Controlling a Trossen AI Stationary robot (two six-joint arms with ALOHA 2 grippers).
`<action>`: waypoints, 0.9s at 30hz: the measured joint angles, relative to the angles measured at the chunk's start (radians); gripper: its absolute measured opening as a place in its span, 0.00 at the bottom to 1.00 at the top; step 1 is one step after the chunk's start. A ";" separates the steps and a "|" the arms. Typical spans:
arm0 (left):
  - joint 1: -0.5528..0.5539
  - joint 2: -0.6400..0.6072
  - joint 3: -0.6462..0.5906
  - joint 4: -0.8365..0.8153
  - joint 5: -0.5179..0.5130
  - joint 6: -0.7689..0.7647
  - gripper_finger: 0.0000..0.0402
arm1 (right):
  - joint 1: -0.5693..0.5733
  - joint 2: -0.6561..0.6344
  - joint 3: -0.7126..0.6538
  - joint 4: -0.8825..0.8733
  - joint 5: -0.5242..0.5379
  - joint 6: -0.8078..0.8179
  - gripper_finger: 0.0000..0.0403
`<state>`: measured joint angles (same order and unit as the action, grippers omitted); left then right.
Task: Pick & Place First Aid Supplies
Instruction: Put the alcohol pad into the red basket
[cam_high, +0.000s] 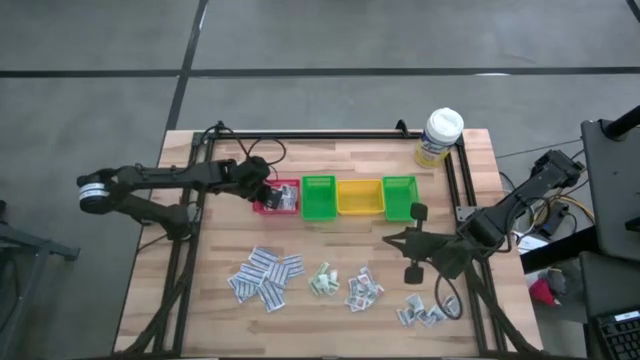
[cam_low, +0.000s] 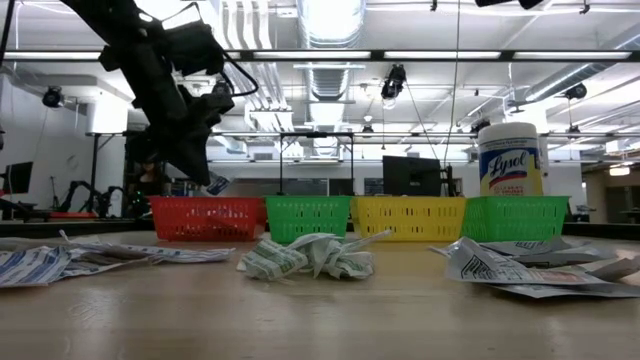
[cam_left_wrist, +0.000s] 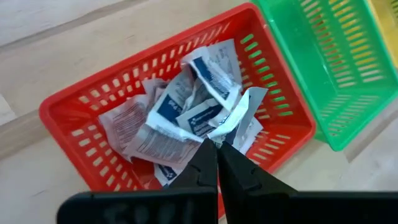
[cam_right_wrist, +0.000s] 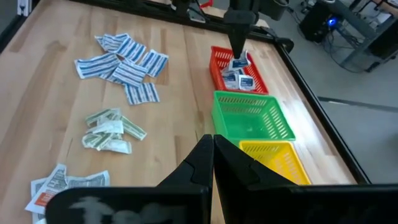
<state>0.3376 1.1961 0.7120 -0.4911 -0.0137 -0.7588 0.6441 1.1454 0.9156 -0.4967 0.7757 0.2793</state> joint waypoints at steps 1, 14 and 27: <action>0.000 0.000 0.000 -0.002 0.000 0.000 0.00 | 0.000 0.002 0.000 -0.002 0.000 0.000 0.02; 0.002 0.000 0.000 0.000 -0.045 0.025 0.16 | 0.006 0.002 -0.006 -0.001 0.000 -0.002 0.02; 0.029 -0.108 0.079 -0.029 -0.059 0.154 0.35 | 0.006 0.002 -0.007 -0.044 -0.078 0.002 0.02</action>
<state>0.3665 1.0879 0.7908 -0.5206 -0.0727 -0.6051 0.6506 1.1477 0.9085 -0.5411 0.6976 0.2814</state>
